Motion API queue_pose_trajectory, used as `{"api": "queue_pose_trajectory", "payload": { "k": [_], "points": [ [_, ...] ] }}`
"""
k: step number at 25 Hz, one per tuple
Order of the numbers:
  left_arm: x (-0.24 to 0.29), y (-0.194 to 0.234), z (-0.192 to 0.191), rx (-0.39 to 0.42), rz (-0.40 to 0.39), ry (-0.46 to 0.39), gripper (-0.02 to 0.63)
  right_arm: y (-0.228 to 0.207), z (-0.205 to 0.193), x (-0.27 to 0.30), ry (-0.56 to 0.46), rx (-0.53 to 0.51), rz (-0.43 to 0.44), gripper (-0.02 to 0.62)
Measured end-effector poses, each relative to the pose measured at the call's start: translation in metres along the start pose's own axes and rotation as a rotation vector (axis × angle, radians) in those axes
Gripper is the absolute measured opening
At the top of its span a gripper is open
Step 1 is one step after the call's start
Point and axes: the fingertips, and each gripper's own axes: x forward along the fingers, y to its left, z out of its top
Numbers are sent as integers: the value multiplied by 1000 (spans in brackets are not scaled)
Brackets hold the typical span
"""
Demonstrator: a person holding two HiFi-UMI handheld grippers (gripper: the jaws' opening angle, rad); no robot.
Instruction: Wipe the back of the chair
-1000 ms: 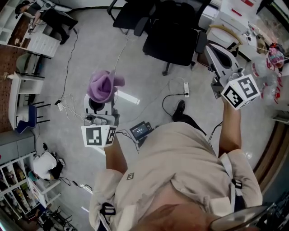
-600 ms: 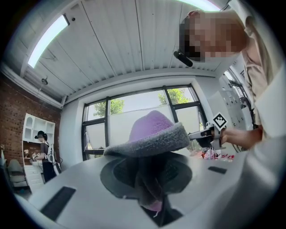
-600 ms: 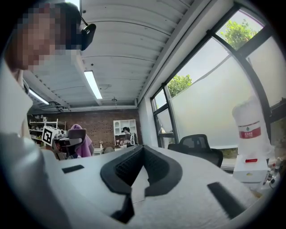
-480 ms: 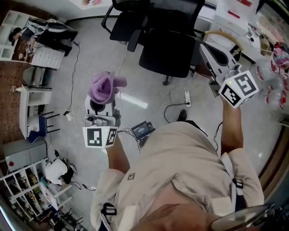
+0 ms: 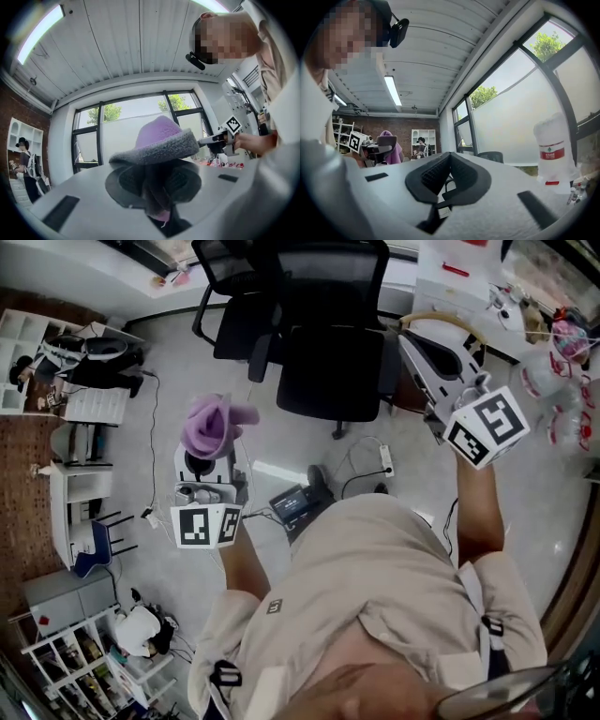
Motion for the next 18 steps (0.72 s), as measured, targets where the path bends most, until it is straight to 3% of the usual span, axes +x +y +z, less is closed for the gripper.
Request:
{"api": "queue_pose_trajectory", "payload": {
  "k": [8,18],
  "points": [
    [69,20,-5,0,-139,-62,69,-18,5,9,-6,-41,-133,-5],
    [184,83,-33,-64,-295,-110,69,-47,11,57,28,-83,-346,-5]
  ]
}}
